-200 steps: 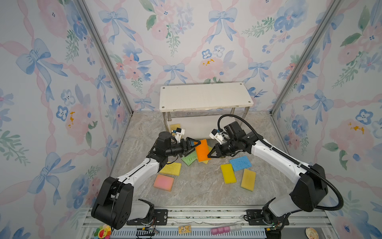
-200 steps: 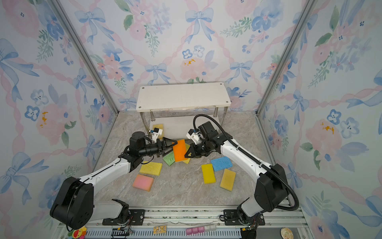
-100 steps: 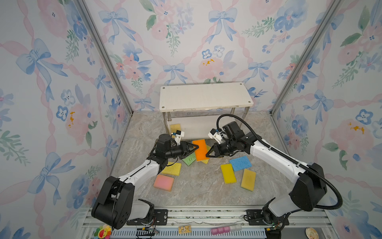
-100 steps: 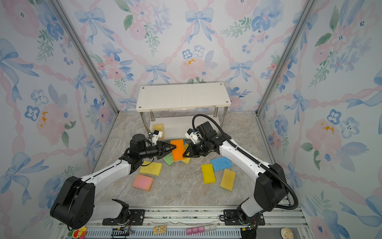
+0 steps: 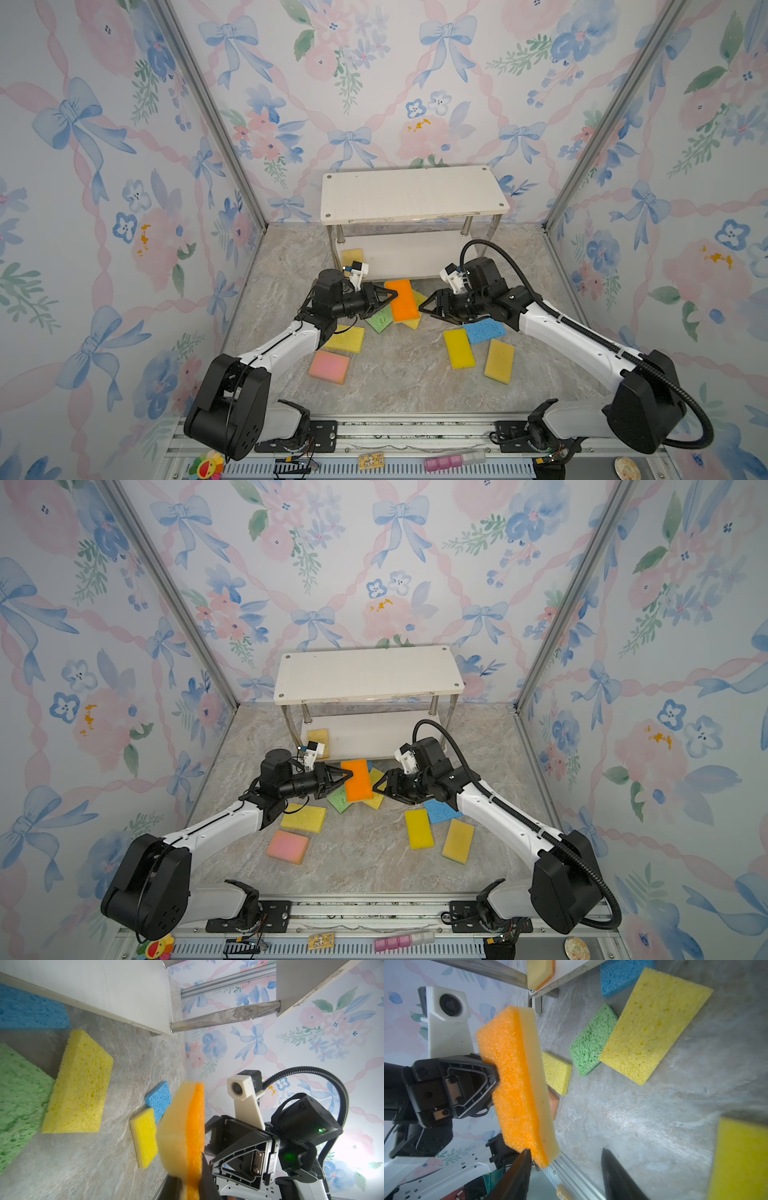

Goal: Place and organize the cleaning sponges onto the shelf
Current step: 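Hold the orange sponge in the right gripper beside the left gripper, then carry the orange sponge to the lower shelf while the left arm draws back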

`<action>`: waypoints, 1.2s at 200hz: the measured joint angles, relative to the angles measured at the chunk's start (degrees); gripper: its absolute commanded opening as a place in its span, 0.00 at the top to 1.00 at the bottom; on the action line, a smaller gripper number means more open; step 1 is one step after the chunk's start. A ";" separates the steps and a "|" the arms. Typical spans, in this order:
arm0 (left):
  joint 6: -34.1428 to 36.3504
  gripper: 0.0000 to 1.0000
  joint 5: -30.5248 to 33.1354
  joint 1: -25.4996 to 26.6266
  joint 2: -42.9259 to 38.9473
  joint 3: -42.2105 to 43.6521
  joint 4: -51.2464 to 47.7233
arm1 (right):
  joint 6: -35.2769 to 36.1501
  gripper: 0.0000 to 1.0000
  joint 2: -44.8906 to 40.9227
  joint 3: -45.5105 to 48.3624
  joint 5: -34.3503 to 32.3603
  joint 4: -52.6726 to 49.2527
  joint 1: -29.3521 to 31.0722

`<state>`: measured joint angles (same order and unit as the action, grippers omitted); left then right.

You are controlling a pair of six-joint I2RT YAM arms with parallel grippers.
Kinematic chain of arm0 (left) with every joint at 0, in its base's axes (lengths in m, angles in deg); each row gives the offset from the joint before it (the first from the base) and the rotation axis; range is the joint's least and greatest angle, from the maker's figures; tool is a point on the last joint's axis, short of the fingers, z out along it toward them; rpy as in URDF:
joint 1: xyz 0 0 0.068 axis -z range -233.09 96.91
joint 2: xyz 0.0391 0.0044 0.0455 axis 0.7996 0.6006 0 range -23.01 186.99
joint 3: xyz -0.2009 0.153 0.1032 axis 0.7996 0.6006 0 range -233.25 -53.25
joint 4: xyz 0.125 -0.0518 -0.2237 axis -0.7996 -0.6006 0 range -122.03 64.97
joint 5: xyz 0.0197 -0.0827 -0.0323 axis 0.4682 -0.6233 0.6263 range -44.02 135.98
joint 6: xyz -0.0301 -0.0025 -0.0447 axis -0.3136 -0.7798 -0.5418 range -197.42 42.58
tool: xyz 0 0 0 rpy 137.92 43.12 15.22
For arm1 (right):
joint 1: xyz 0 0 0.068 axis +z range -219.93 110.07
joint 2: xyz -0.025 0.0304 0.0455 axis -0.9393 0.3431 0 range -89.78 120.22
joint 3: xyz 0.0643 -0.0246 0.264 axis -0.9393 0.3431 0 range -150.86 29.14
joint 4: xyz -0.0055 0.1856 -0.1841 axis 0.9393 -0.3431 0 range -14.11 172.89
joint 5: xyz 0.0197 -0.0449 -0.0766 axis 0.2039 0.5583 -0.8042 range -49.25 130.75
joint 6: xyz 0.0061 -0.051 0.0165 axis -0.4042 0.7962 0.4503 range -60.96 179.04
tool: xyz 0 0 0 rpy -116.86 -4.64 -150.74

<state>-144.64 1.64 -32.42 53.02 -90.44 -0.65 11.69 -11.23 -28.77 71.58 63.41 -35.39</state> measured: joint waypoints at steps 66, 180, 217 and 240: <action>-0.15 0.89 0.61 -0.70 -0.02 0.35 0.00 | -7.74 0.67 0.33 0.20 -0.92 6.67 4.50; -0.57 0.90 0.63 -1.31 -0.13 0.83 0.00 | -8.48 0.82 2.40 0.15 -2.62 6.78 5.20; -0.61 0.89 1.01 -1.57 -0.13 1.46 -0.02 | -8.37 1.00 2.78 -0.26 -3.34 6.38 5.42; -1.03 0.74 1.01 -1.79 -0.13 1.46 0.02 | -8.13 1.00 2.78 -0.35 -4.17 6.16 5.64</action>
<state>-145.67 2.65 -34.22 52.89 -88.97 -0.63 3.56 -8.46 -29.12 67.41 69.57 -29.75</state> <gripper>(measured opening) 0.157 0.048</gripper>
